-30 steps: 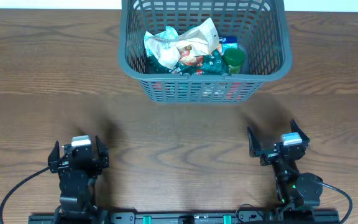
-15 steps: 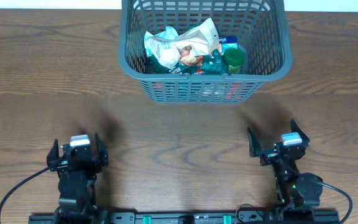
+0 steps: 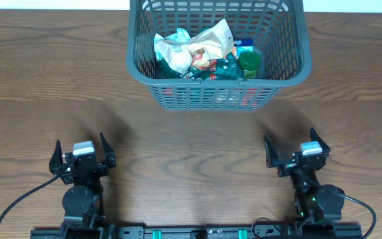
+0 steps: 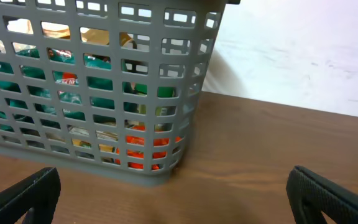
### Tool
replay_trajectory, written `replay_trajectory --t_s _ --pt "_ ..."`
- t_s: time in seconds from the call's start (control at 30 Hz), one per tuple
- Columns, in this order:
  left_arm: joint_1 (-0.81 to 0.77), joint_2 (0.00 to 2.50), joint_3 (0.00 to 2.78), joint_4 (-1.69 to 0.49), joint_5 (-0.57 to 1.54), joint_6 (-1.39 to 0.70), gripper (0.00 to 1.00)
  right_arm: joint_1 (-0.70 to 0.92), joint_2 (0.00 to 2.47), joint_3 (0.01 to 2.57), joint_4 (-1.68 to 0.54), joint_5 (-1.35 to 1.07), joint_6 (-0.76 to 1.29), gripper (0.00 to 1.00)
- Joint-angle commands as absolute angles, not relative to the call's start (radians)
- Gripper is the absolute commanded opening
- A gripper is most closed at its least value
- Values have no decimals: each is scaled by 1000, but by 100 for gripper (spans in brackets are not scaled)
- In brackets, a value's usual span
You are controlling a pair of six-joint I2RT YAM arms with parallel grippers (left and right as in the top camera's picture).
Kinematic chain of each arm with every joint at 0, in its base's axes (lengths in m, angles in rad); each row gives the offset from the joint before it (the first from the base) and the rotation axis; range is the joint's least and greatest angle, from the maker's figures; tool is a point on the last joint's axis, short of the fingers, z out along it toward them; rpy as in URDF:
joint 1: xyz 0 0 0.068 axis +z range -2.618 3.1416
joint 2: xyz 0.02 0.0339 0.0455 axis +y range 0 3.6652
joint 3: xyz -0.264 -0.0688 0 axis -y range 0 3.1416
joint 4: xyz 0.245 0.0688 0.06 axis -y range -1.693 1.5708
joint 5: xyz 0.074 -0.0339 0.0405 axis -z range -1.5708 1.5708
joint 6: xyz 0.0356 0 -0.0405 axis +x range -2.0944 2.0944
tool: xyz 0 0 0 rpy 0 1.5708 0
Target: Pack container
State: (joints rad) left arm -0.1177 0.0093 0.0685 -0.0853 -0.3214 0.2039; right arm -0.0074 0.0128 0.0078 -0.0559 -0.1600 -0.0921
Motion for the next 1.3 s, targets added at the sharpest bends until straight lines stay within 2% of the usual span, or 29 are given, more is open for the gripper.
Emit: replay_trajectory --t_s 0.0,1.27 --pt "-112 2 69 -81 -334 209 99 -14 7 6 -60 -154 -106 99" --pt "-112 2 14 -65 -334 205 99 -14 7 6 -60 -154 -106 99"
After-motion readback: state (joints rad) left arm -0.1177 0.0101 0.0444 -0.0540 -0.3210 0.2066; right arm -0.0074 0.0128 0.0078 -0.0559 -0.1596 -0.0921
